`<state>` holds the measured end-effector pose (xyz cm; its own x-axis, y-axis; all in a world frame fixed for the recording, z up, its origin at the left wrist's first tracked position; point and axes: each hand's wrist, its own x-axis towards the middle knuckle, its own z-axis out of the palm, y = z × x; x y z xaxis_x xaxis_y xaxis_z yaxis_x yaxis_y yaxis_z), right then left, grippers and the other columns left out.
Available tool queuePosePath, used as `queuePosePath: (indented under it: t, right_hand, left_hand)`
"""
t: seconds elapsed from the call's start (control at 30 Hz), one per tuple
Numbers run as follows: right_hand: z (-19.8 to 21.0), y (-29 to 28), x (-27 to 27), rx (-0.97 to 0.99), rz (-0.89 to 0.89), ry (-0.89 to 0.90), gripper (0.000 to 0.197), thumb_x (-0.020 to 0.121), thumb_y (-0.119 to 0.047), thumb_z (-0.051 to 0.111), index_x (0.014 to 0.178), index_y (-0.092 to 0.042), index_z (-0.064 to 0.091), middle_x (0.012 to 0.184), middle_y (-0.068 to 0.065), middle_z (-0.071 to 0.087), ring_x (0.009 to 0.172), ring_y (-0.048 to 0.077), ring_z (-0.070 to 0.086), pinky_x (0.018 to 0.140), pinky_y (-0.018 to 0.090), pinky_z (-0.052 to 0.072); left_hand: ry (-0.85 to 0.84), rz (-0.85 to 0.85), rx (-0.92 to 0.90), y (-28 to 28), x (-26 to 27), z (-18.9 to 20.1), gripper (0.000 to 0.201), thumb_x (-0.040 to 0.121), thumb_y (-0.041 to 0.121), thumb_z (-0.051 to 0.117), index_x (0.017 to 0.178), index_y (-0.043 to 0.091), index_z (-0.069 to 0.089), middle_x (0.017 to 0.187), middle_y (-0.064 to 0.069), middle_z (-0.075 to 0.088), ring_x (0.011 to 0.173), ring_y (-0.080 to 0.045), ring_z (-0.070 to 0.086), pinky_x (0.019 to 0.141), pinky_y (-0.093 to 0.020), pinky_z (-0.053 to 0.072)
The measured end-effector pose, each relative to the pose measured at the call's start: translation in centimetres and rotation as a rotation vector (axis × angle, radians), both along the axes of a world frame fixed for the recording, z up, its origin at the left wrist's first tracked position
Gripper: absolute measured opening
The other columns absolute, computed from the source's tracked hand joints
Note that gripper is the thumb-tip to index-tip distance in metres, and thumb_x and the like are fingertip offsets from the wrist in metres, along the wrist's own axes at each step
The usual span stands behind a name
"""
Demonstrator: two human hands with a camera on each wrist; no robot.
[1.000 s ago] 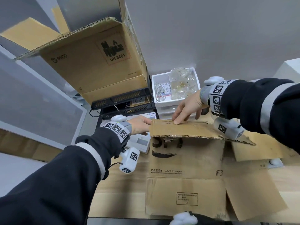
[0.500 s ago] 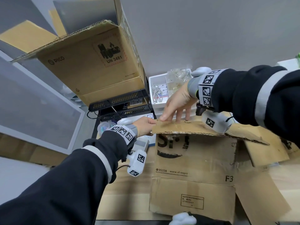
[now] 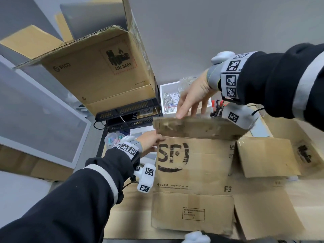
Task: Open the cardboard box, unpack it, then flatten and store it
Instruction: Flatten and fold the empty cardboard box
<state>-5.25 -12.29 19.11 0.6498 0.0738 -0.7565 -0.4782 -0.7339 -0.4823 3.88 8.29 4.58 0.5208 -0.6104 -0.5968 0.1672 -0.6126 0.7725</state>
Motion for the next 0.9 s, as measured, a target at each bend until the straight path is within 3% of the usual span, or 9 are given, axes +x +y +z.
queuePosePath:
  t: [0.1,0.17,0.27,0.37,0.43,0.5,0.6,0.77,0.9]
  right_hand:
    - [0.1,-0.6,-0.3,0.002,-0.069,-0.032,0.062,0.068,-0.055,0.075,0.119,-0.019,0.067,0.111,0.003,0.074,0.104,0.023,0.069,0.096,0.045,0.053]
    - [-0.4,-0.9,-0.6,-0.006,-0.124,-0.074,0.053,0.073,-0.049,0.078,0.116,-0.02,0.066,0.106,0.002,0.075,0.103,0.023,0.07,0.093,0.044,0.055]
    - [-1.5,-1.4,-0.9,-0.017,-0.18,-0.129,0.041,0.077,-0.037,0.081,0.11,-0.022,0.063,0.104,0.002,0.074,0.097,0.022,0.071,0.092,0.044,0.056]
    - [-3.1,-2.0,-0.6,-0.085,-0.191,-0.165,0.041,0.082,-0.021,0.078,0.119,-0.02,0.061,0.106,0.003,0.071,0.095,0.024,0.071,0.09,0.047,0.057]
    - [-4.1,-2.6,-0.3,-0.145,-0.189,-0.195,0.048,0.082,-0.018,0.076,0.127,-0.021,0.059,0.108,0.003,0.068,0.097,0.026,0.07,0.09,0.046,0.057]
    - [-4.8,-3.0,-0.1,-0.251,-0.166,-0.243,0.054,0.082,-0.026,0.076,0.132,-0.023,0.056,0.119,0.001,0.063,0.104,0.026,0.066,0.092,0.042,0.056]
    - [-5.6,-3.7,-0.5,-0.387,-0.17,-0.298,0.058,0.083,-0.036,0.073,0.136,-0.022,0.053,0.126,0.0,0.059,0.108,0.025,0.062,0.093,0.038,0.055]
    - [-8.2,-5.5,-2.2,-0.435,-0.239,-0.242,0.037,0.085,-0.033,0.07,0.117,-0.014,0.064,0.113,0.005,0.066,0.1,0.025,0.063,0.09,0.038,0.055]
    - [-9.7,-6.5,-3.9,-0.422,-0.316,-0.186,0.039,0.086,-0.036,0.069,0.114,-0.009,0.063,0.107,0.007,0.066,0.093,0.028,0.069,0.075,0.039,0.061]
  left_hand:
    - [0.031,0.171,0.037,-0.4,0.2,-0.5,0.015,0.092,0.003,0.047,0.079,0.01,0.048,0.06,-0.001,0.047,0.048,-0.014,0.051,0.05,-0.024,0.046]
    - [0.029,0.197,0.071,-0.6,0.2,-0.6,0.003,0.089,0.005,0.05,0.088,0.006,0.051,0.063,-0.003,0.05,0.05,-0.015,0.054,0.048,-0.023,0.047]
    - [0.04,0.128,0.082,-0.7,0.2,-0.7,0.024,0.091,0.02,0.067,0.108,0.003,0.064,0.087,-0.006,0.071,0.072,-0.018,0.068,0.063,-0.028,0.054]
    - [0.055,0.045,0.039,-0.5,0.5,-1.0,0.04,0.087,0.032,0.078,0.117,0.009,0.068,0.102,-0.005,0.078,0.089,-0.016,0.074,0.075,-0.028,0.056]
    - [0.036,0.025,0.023,-0.5,0.6,-1.2,0.042,0.086,0.028,0.079,0.121,0.007,0.067,0.106,-0.006,0.078,0.095,-0.018,0.075,0.075,-0.028,0.057]
    - [0.032,0.03,0.005,-0.4,0.7,-1.3,0.038,0.088,0.019,0.077,0.122,0.007,0.066,0.108,-0.008,0.077,0.098,-0.021,0.075,0.075,-0.028,0.06]
    - [0.066,0.057,-0.015,0.0,1.0,-1.6,0.039,0.09,0.008,0.073,0.127,0.006,0.061,0.114,-0.012,0.075,0.104,-0.027,0.073,0.085,-0.037,0.061]
    - [0.066,0.094,-0.007,0.7,1.2,-2.2,0.043,0.09,-0.004,0.067,0.131,0.003,0.056,0.119,-0.017,0.072,0.109,-0.033,0.07,0.09,-0.046,0.058]
    - [0.015,0.209,0.004,0.7,1.1,-2.4,0.046,0.083,-0.002,0.07,0.127,0.002,0.056,0.114,-0.02,0.072,0.103,-0.036,0.072,0.088,-0.05,0.059]
